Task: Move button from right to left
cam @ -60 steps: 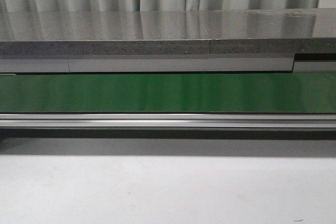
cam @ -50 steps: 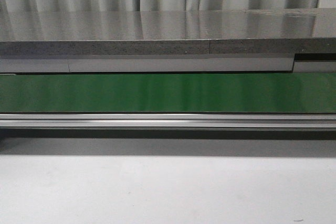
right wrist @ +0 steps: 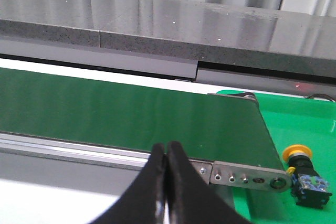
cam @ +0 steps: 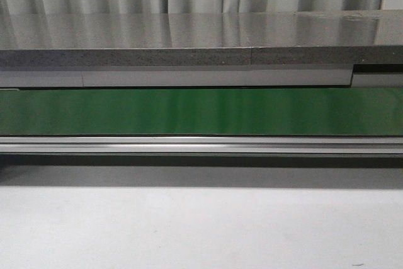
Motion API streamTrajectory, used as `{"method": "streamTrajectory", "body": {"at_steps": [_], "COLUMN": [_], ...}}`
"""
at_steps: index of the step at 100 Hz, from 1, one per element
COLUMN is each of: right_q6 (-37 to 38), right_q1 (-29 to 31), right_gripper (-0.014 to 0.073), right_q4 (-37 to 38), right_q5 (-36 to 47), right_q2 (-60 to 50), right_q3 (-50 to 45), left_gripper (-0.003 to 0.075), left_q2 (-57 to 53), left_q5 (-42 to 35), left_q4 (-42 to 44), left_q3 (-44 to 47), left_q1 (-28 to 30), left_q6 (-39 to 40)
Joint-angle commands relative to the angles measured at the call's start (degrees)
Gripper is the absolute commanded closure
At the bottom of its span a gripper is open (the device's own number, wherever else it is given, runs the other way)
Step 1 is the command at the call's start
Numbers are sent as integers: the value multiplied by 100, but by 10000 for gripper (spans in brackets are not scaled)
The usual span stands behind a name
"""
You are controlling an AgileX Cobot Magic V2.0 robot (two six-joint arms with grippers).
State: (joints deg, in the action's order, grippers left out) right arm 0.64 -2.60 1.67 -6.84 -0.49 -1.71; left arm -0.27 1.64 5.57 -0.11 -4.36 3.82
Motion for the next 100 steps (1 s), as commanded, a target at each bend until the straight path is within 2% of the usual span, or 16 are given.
{"method": "streamTrajectory", "body": {"at_steps": [1,25,45,60,72,100], "right_q6": [-2,-2,-2,-2,-2,-2], "right_q1": [-16,-16,-16,-16,-16,-10], "right_gripper": [661,661,661,661,661,661], "right_q4": [3,3,-3,-320,-669,-633], "right_q5": [433,433,766,684,218,-1674], "right_q2": [-99,-99,-99,-99,-35,1056], "right_q3": [2,2,22,346,867,2808], "left_gripper": [715,715,715,715,715,715], "left_q2": [-208,-208,-208,-208,-208,-208], "left_q5": [-452,-452,-452,-452,-452,-452], "left_q4": [-16,-16,-16,-16,-16,-16], "left_q3": [234,234,234,234,234,234], "left_q1": [-49,-49,-49,-49,-49,-49], "left_q6": [55,55,55,55,55,55]}}
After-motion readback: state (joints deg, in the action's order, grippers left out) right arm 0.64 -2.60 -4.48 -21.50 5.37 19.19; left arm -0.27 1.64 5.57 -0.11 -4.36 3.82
